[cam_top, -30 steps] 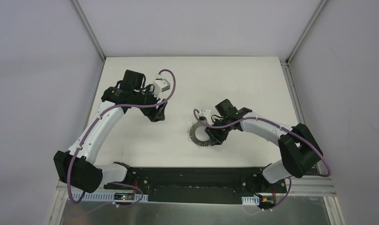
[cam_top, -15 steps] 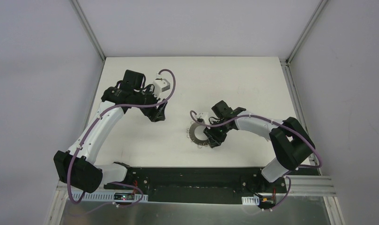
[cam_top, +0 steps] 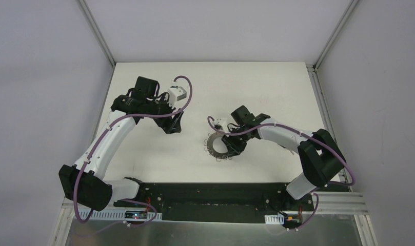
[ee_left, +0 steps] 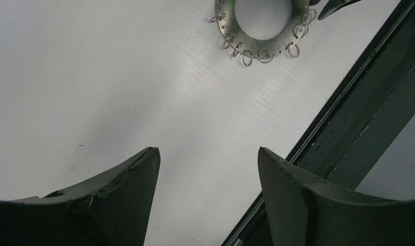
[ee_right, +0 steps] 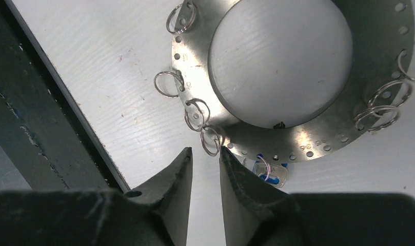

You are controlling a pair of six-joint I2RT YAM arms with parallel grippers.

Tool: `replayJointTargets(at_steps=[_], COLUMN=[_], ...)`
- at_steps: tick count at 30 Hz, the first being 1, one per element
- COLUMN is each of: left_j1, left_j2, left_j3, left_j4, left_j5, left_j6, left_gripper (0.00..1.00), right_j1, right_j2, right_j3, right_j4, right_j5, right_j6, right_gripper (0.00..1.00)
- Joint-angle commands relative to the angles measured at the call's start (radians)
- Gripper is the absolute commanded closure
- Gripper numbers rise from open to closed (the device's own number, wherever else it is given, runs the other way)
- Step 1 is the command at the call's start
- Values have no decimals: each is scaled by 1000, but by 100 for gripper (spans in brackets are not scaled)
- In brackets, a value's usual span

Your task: Put the keys on the keyring

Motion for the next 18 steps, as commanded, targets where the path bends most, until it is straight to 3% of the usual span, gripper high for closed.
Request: replayJointTargets(at_steps=[1,18], left_j1=[6,6], left_j2=[-11,-1], left_j3=[12,20], left_j4=[-24,-38], left_j5=[20,16], left_j6=[5,14], left_gripper=[29,29], right_j1=[0,4], right_j2=[-27,16], right_j3=[60,60], right_j4=[-50,-30], right_j5=[-13,-29], right_j6=[8,10], right_gripper=[72,69])
